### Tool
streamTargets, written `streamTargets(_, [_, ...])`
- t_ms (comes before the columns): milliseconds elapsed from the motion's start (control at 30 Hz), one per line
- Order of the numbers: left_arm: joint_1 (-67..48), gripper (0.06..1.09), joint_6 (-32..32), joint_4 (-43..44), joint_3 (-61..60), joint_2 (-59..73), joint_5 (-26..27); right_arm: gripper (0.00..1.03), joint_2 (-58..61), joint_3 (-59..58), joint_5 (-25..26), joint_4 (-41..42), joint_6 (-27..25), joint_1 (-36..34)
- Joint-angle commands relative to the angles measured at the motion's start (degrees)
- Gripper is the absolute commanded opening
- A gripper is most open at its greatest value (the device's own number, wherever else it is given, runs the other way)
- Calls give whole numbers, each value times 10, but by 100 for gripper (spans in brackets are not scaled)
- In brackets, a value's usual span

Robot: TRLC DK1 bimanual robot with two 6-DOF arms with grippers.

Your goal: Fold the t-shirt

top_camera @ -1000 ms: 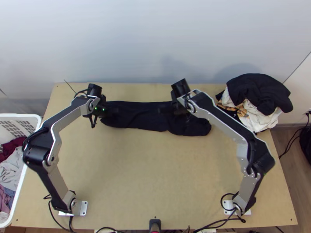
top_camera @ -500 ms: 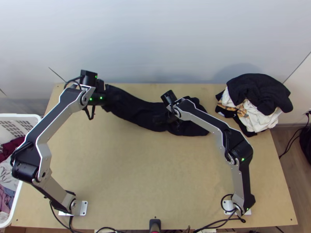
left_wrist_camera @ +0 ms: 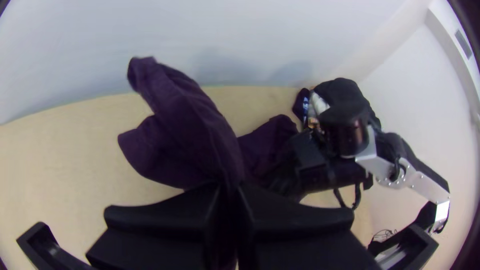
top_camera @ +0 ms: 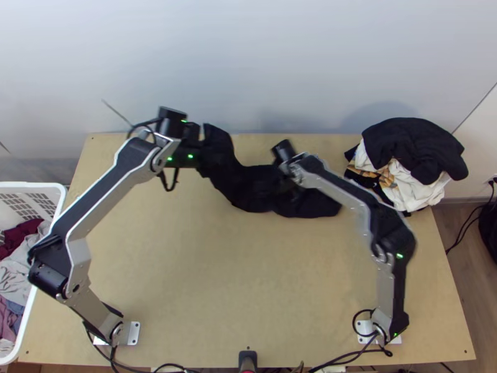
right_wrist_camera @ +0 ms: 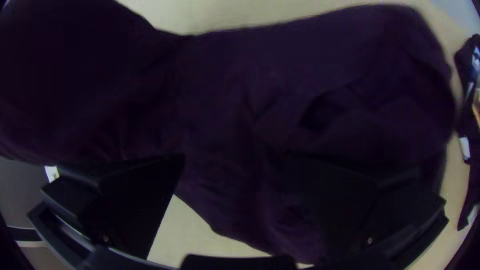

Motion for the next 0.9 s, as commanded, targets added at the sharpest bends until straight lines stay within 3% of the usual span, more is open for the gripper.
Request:
streamTargets(0, [-62,10,-3,8,47,33,6,99,-164,-58,-50,-29,8,-47])
streamTargets(133, [-87,10,-13,9,99,89,6,99,-267,-123,-59,-31,16,-67])
streamTargets(233, [-111,10,-42,25,141,130,6,99,-330,-136,-99,-54,32,-105])
streamTargets(467, [-174,10,-52,25,334,277,0,99,-417,-161,-103,-102,28,-184])
streamTargets(633, [-218,10,-52,66,342,329,-7,99,-438,-189,-104,-103,40,-220])
streamTargets(867, [-239,10,-68,158,333,389,-74,99,-466,-236,-108,-103,40,-226])
